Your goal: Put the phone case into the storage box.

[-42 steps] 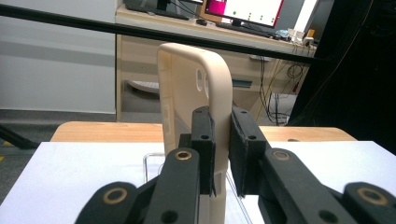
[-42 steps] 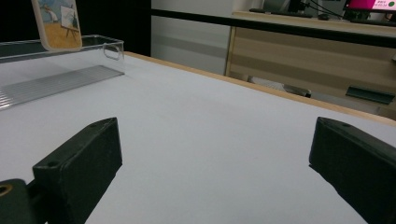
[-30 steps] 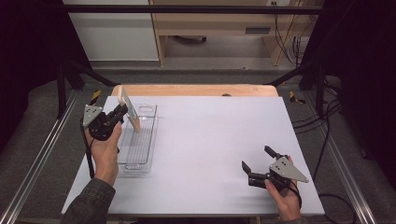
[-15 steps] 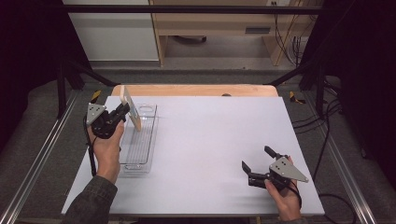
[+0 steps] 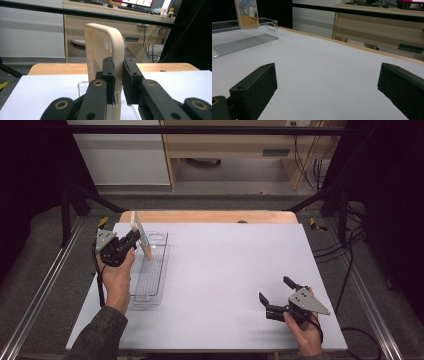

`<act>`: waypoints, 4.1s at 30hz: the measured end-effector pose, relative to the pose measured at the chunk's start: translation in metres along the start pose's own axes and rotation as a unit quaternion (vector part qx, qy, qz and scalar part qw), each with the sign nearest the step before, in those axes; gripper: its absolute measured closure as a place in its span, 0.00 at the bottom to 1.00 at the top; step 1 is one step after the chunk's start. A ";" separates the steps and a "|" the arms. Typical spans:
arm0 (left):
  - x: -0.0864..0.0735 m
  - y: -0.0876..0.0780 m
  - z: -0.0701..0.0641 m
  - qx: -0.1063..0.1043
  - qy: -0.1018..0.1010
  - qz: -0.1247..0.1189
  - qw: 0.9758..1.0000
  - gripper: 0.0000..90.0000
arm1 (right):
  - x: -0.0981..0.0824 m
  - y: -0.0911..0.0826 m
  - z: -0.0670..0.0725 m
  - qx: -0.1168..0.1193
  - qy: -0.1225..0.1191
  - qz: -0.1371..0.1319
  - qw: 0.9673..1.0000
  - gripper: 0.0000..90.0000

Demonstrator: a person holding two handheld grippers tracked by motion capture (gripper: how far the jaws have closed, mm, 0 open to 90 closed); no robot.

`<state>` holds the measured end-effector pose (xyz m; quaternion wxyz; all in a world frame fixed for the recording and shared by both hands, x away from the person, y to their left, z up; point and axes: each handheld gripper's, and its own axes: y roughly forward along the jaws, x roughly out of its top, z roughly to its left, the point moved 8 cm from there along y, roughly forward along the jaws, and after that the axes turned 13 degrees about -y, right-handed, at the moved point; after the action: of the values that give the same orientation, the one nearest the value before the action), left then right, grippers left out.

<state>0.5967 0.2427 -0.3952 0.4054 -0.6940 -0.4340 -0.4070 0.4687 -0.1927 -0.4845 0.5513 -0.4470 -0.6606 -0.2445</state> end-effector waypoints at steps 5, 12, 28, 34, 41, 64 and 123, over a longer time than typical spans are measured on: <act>-0.003 0.006 0.004 0.008 0.002 0.006 1.000 0.89 | 0.000 0.000 0.000 0.001 -0.001 0.001 1.000 0.03; -0.006 0.011 0.006 0.015 0.008 0.012 1.000 0.89 | -0.001 0.000 -0.001 -0.001 0.002 0.001 1.000 0.03; -0.003 0.020 0.014 0.032 0.002 0.014 0.999 0.89 | -0.002 0.001 0.000 0.002 0.006 0.003 1.000 0.03; -0.004 0.025 0.014 0.036 0.005 0.019 0.999 0.89 | -0.002 0.001 0.000 0.003 0.007 0.002 1.000 0.03; -0.004 0.029 0.014 0.038 0.003 0.021 0.999 0.89 | -0.002 0.002 0.000 0.003 0.008 0.002 1.000 0.03; -0.008 0.036 0.014 0.046 0.006 0.029 0.999 0.89 | -0.002 0.001 0.000 0.005 0.007 0.003 1.000 0.03; -0.020 0.066 -0.002 0.003 -0.087 0.029 0.996 0.84 | -0.005 0.003 0.000 0.007 0.009 0.009 1.000 0.03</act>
<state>0.6518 0.2159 -0.4262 0.3798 -0.7376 -0.4490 -0.3317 0.4709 -0.1929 -0.4895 0.5626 -0.4468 -0.6535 -0.2384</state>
